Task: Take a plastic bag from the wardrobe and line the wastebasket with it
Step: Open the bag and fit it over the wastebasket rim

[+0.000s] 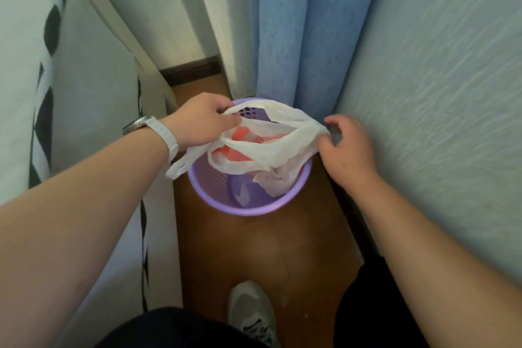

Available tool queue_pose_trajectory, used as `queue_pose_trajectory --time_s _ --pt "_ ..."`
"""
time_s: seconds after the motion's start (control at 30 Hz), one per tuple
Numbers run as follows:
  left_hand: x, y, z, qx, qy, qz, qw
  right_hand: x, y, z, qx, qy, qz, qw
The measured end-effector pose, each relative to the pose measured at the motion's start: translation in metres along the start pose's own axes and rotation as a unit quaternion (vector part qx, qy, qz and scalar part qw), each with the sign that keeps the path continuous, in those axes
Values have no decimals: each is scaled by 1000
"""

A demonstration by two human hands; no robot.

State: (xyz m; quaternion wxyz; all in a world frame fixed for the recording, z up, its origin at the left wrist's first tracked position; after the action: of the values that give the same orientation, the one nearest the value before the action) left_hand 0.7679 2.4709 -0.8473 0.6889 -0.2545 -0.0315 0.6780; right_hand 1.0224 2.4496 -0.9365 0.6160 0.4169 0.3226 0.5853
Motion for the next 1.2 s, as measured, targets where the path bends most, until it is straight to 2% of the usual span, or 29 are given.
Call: queue_pose_trajectory --time_s 0.07,0.13,0.2,0.3,0.47,0.63,0.73,0.9,1.0,1.1,1.2 --pt "0 -3 0 -20 -3 5 1000 -5 26 -5 41 52 88 994" --pt "0 -5 -1 -39 -1 14 999 -12 45 -15 13 121 140 983" --pt "-1 -8 -2 -58 -3 26 998 -15 50 -25 -31 158 140 977" --pt "-2 -12 -3 -78 -9 16 997 -13 45 -32 -69 164 83 981" --pt "-9 -13 -6 -83 -9 -16 996 -9 35 -28 -114 132 88 981" --pt "-7 0 -14 95 44 -65 992 4 15 -3 -43 9 -36 998" --pt "-1 10 -17 173 13 -51 983 7 6 8 -10 -30 -76 997" --pt "9 24 1 157 -90 44 983 7 -9 16 29 -76 -110 991" --pt "14 32 11 143 -121 87 978 9 -12 17 27 -95 -110 989" --pt "14 29 12 121 -104 66 985 9 -8 15 44 -69 -137 987" --pt "12 17 10 73 -28 18 997 4 14 17 150 -73 -146 975"
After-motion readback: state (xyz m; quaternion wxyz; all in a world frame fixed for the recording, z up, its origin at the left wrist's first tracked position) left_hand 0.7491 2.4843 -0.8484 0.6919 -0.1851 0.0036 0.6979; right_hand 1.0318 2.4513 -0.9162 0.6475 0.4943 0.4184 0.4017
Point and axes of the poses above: each hand's wrist, its own x-axis towards the middle knuckle, its own z-axis out of the back of the hand, y = z × x, the point moved 2 cm from there along x, towards the middle knuckle, and after that the axes turned 13 degrees about x, right-handed, at the moved point
